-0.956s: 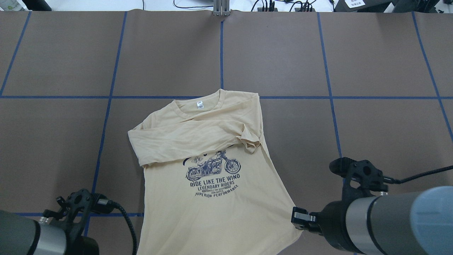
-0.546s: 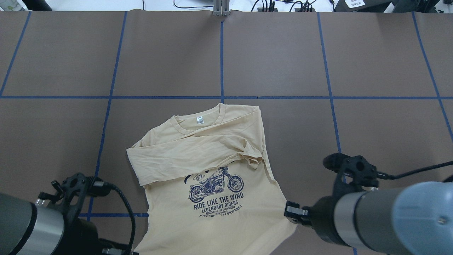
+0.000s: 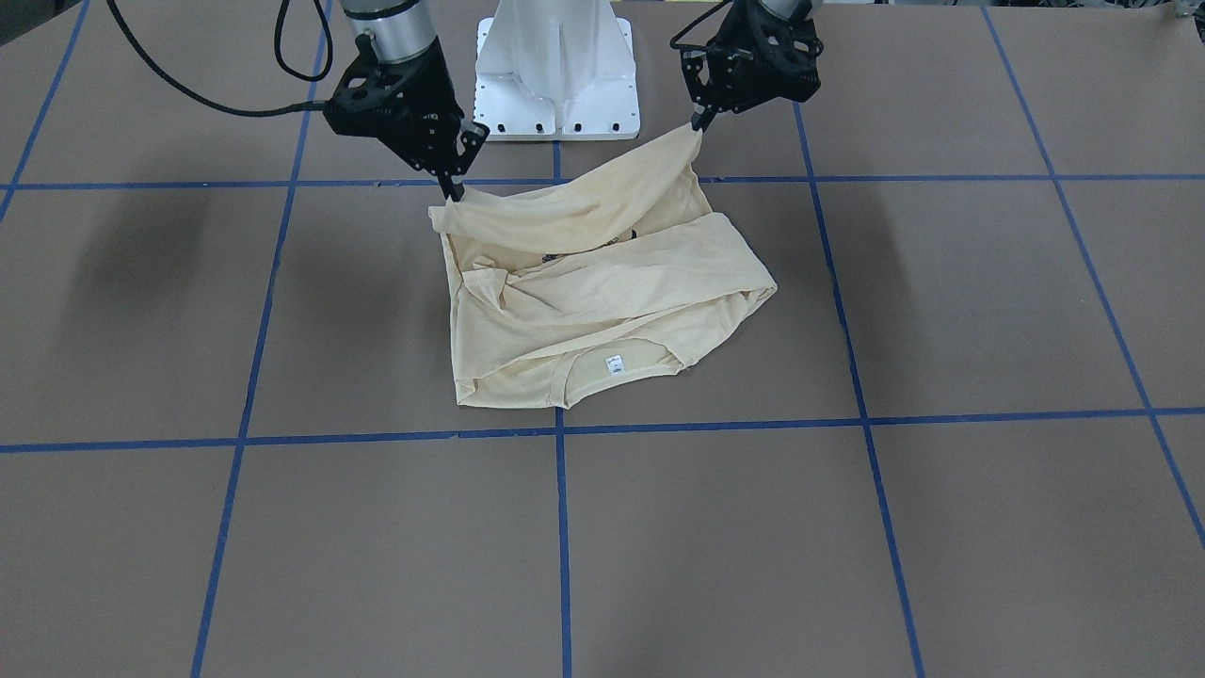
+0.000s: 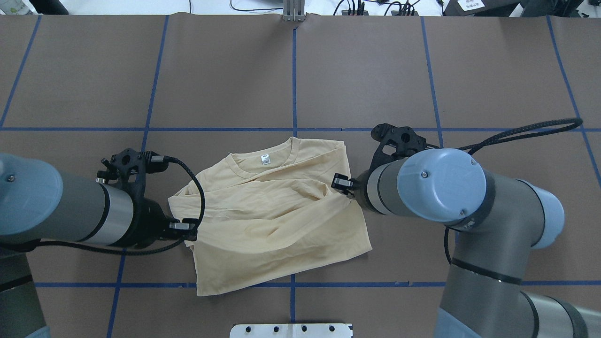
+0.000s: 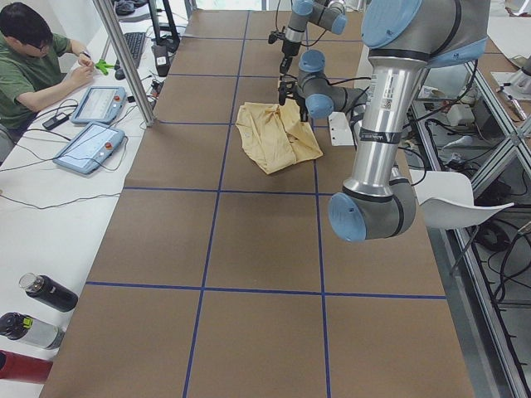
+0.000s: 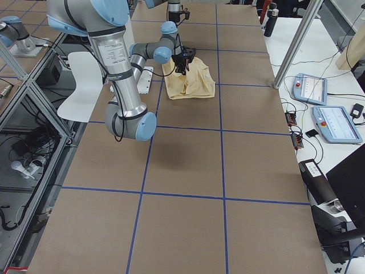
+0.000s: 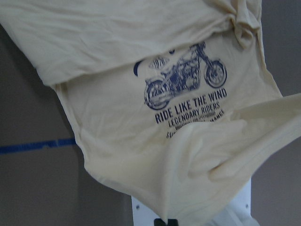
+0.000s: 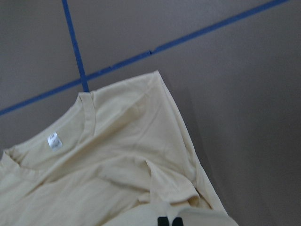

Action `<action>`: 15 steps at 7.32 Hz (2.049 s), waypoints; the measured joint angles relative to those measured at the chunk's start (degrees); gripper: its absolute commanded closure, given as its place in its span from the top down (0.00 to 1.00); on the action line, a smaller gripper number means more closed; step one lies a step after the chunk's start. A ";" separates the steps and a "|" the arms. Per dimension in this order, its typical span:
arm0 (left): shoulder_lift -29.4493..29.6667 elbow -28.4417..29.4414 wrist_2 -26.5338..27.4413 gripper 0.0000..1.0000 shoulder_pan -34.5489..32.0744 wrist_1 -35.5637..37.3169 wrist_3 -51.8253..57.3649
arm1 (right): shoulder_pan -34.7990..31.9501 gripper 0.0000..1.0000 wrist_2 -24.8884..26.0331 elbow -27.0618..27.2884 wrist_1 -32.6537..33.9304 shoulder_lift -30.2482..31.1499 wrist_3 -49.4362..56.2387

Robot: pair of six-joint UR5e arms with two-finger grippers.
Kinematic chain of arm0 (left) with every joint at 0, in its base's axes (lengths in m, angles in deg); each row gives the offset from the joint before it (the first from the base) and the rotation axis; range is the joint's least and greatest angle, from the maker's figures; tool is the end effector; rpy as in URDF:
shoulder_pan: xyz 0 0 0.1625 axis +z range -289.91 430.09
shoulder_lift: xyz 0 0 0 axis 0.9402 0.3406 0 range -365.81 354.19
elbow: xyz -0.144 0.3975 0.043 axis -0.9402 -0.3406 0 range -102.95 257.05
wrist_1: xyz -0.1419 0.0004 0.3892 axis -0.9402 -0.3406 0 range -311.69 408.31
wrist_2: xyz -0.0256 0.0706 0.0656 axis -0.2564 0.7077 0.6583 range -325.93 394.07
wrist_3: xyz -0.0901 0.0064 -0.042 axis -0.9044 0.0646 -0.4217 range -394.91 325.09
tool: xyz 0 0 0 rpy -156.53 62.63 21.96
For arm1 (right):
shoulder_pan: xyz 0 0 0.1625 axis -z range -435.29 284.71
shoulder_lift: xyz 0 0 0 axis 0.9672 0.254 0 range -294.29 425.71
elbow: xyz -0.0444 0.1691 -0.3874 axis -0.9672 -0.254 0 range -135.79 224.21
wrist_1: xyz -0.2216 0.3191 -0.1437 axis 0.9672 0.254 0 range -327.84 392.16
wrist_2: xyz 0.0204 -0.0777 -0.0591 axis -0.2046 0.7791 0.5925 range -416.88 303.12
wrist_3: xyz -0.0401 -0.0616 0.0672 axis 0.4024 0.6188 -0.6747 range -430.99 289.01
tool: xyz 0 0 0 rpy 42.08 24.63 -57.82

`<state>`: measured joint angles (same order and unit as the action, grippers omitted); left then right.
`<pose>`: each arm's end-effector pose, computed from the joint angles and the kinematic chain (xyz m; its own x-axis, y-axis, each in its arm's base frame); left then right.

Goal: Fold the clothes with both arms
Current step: 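Lift the hem with both grippers and fold it toward the collar, then release the hem and raise both grippers away from the folded shirt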

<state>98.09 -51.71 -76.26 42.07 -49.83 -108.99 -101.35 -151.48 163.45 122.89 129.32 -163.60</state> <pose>0.3687 -0.3080 0.2217 0.4615 0.0458 -0.8860 0.0481 0.9959 0.0765 -0.4380 -0.3537 0.1950 0.4986 0.2945 0.8153 -0.4023 0.9117 -0.0833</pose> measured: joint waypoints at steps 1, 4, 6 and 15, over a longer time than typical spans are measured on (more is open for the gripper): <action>1.05 0.77 0.15 0.00 -2.27 0.08 1.33 | -2.66 0.00 -0.13 -1.90 -1.74 -1.80 0.37; 1.85 2.44 0.29 0.00 -5.27 0.04 2.69 | -5.70 0.00 -0.17 -7.83 -2.76 -7.91 0.49; 3.22 8.57 2.16 0.00 -6.00 -0.18 8.09 | -6.05 0.00 0.00 -16.79 -4.78 -11.27 0.91; 4.89 23.17 5.55 0.27 -8.69 -7.98 18.92 | -10.19 0.47 -4.34 -29.86 -17.60 -10.23 3.98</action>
<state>102.99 -28.54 -70.72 33.37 -57.81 -90.07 -111.54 -155.82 133.60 105.29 119.09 -159.61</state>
